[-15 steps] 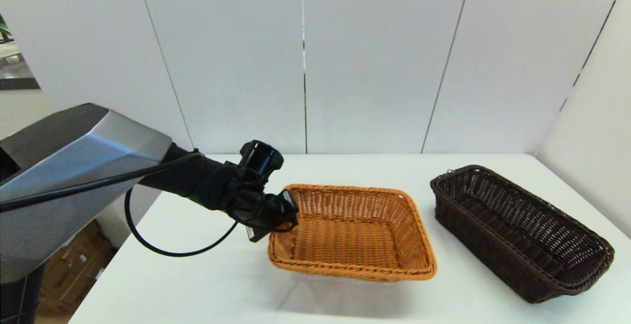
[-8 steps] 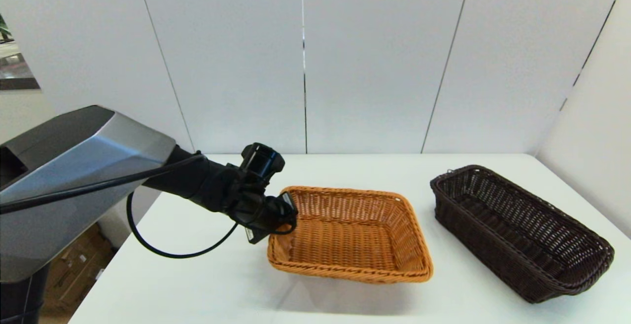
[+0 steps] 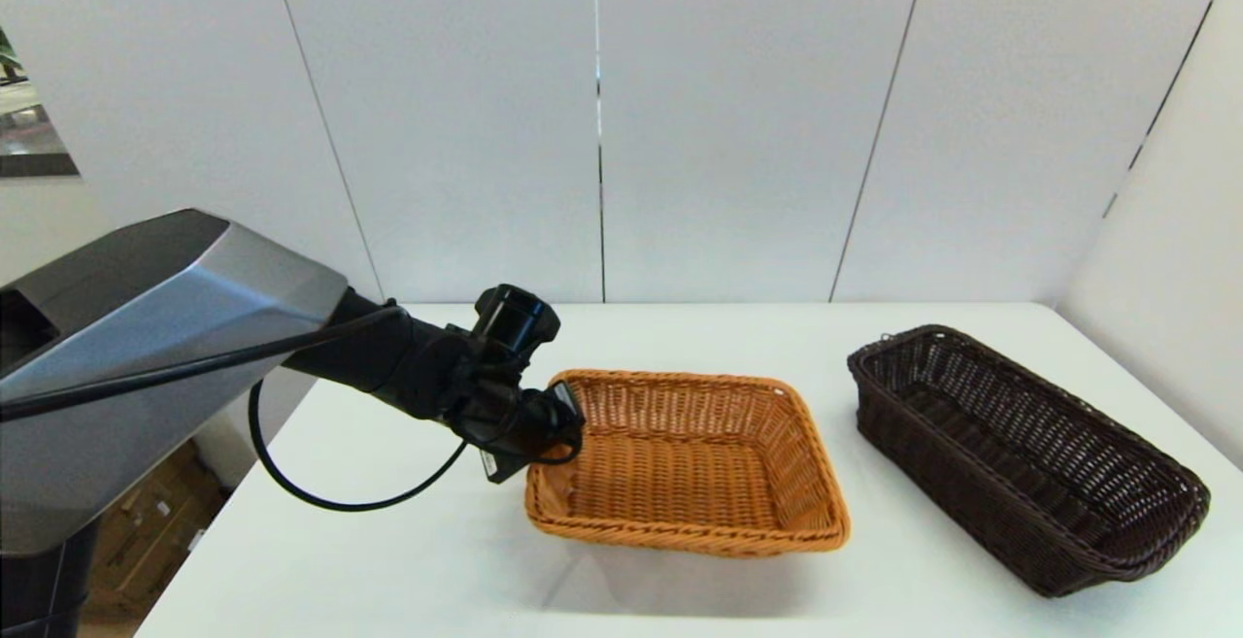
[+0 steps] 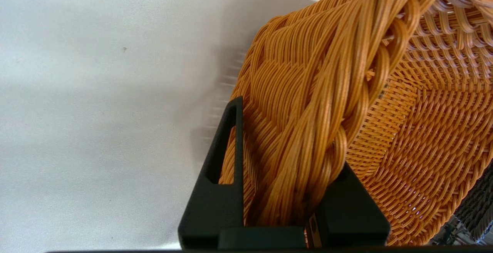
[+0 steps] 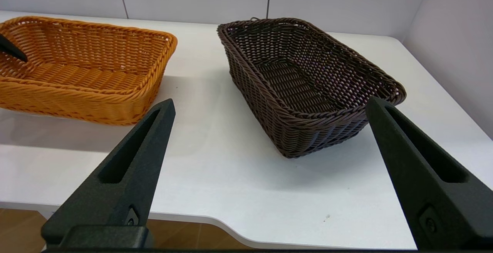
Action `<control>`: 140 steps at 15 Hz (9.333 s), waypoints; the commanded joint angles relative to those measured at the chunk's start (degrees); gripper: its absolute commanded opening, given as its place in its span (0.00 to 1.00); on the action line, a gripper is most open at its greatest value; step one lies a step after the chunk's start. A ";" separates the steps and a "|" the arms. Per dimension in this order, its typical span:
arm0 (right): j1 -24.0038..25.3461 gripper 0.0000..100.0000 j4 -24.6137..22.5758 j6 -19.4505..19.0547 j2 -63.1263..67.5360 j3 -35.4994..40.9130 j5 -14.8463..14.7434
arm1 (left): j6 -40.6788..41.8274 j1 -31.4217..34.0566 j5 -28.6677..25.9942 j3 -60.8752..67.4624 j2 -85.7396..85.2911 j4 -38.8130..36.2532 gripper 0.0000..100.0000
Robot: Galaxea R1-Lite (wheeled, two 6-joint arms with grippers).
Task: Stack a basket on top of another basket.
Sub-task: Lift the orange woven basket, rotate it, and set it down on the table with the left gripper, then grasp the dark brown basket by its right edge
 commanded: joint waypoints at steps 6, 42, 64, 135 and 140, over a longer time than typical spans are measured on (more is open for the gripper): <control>0.04 1.00 -0.02 -0.06 0.07 0.00 0.03 | -0.15 0.09 1.71 0.56 0.17 -0.05 0.00; -0.04 1.00 -0.02 -0.06 0.07 0.00 0.03 | 7.06 4.57 6.72 1.00 -27.07 3.64 1.00; -0.04 1.00 -0.02 -0.06 0.07 0.00 0.03 | 31.49 25.75 5.84 47.59 -98.35 6.81 1.00; 3.74 1.00 2.79 16.29 51.58 -26.72 -0.41 | 49.68 28.92 11.55 69.65 -125.69 1.97 1.00; -2.24 1.00 18.26 32.11 72.23 -39.99 -4.01 | 49.68 29.00 11.55 69.65 -125.69 1.97 1.00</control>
